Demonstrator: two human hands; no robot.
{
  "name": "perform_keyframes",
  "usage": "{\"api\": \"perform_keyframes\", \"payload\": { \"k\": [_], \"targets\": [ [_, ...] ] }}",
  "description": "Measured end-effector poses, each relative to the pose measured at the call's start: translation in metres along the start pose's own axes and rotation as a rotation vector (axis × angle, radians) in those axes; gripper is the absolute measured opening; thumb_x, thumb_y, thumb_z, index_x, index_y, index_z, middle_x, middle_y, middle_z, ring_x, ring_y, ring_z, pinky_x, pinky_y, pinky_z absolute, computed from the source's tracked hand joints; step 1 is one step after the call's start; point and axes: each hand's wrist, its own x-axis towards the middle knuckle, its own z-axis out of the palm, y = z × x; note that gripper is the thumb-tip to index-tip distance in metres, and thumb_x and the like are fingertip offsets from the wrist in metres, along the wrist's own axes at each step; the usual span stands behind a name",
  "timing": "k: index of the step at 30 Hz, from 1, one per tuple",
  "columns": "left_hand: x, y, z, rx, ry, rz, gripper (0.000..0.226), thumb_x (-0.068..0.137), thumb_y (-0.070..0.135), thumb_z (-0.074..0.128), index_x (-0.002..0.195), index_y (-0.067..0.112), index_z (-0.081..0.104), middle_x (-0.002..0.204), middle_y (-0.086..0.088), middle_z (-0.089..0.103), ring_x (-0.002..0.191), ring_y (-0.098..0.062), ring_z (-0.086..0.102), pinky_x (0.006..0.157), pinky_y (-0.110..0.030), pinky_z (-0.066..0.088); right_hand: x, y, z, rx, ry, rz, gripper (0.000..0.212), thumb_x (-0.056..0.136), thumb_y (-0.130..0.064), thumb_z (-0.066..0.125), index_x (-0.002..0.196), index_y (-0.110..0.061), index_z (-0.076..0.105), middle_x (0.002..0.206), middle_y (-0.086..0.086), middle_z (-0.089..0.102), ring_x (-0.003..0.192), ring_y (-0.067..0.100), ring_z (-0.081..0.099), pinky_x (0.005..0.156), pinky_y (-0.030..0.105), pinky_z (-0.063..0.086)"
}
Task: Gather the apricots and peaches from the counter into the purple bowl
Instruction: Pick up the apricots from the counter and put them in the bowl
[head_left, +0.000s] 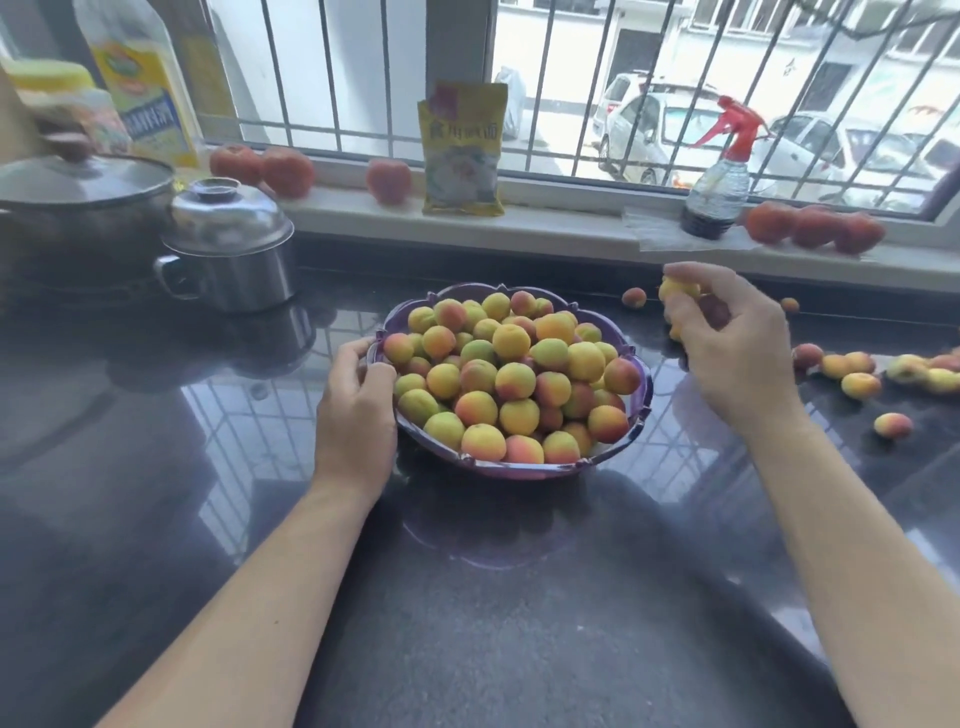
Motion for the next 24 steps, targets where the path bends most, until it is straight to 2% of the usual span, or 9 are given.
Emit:
{"api": "perform_keyframes", "payload": {
  "k": [3, 5, 9, 11, 16, 21, 24],
  "targets": [
    [0.001, -0.001, -0.001, 0.012, -0.002, -0.014, 0.040, 0.085, 0.040, 0.047, 0.119, 0.031, 0.065, 0.106, 0.015, 0.070, 0.104, -0.013, 0.067, 0.086, -0.038, 0.055, -0.002, -0.038, 0.014, 0.129, -0.193, -0.021, 0.022, 0.103, -0.021, 0.058, 0.120, -0.026, 0.071, 0.109, -0.010, 0.074, 0.104, 0.007, 0.069, 0.092, 0.027, 0.056],
    [0.002, -0.003, -0.002, 0.019, 0.000, -0.025, 0.038, 0.085, 0.040, 0.048, 0.119, 0.032, 0.066, 0.108, 0.013, 0.071, 0.107, -0.015, 0.067, 0.091, -0.041, 0.056, 0.001, -0.050, 0.021, 0.097, -0.274, -0.028, 0.022, 0.101, -0.022, 0.061, 0.120, -0.029, 0.070, 0.109, -0.015, 0.072, 0.103, 0.003, 0.068, 0.088, 0.022, 0.056],
    [0.002, -0.002, -0.002, 0.027, -0.003, -0.018, 0.040, 0.085, 0.040, 0.048, 0.120, 0.032, 0.065, 0.110, 0.010, 0.072, 0.106, -0.016, 0.068, 0.091, -0.040, 0.055, 0.008, -0.051, 0.034, -0.035, -0.360, 0.001, 0.035, 0.095, -0.020, 0.070, 0.128, -0.030, 0.064, 0.111, -0.016, 0.068, 0.102, 0.001, 0.065, 0.085, 0.022, 0.056],
    [0.001, -0.002, -0.002, 0.025, -0.006, -0.014, 0.042, 0.086, 0.040, 0.047, 0.122, 0.031, 0.065, 0.110, 0.010, 0.072, 0.105, -0.015, 0.067, 0.089, -0.039, 0.055, 0.008, -0.052, 0.042, -0.043, -0.407, 0.006, 0.029, 0.092, -0.019, 0.073, 0.119, -0.031, 0.068, 0.106, -0.019, 0.068, 0.099, 0.001, 0.065, 0.084, 0.021, 0.055],
    [0.001, -0.002, -0.002, 0.027, -0.013, -0.007, 0.045, 0.085, 0.040, 0.046, 0.125, 0.029, 0.065, 0.110, 0.010, 0.072, 0.103, -0.011, 0.066, 0.079, -0.032, 0.049, 0.014, -0.056, 0.054, -0.058, -0.435, 0.008, 0.019, 0.091, -0.022, 0.073, 0.097, -0.041, 0.071, 0.094, -0.023, 0.071, 0.093, -0.004, 0.065, 0.082, 0.015, 0.051],
    [0.001, -0.002, -0.002, 0.023, -0.018, -0.005, 0.044, 0.086, 0.041, 0.046, 0.124, 0.030, 0.064, 0.107, 0.012, 0.071, 0.101, -0.010, 0.067, 0.081, -0.033, 0.050, 0.014, -0.052, 0.059, -0.115, -0.416, -0.030, 0.016, 0.095, -0.020, 0.067, 0.096, -0.033, 0.077, 0.085, -0.030, 0.066, 0.083, -0.020, 0.060, 0.069, -0.002, 0.042],
    [0.001, -0.002, -0.002, 0.021, -0.022, -0.007, 0.043, 0.086, 0.040, 0.046, 0.124, 0.029, 0.064, 0.106, 0.012, 0.071, 0.100, -0.009, 0.066, 0.079, -0.032, 0.049, 0.014, -0.052, 0.060, -0.138, -0.395, -0.042, 0.012, 0.094, -0.019, 0.069, 0.097, -0.026, 0.078, 0.086, -0.027, 0.067, 0.084, -0.010, 0.064, 0.071, 0.003, 0.044]
  ]
}}
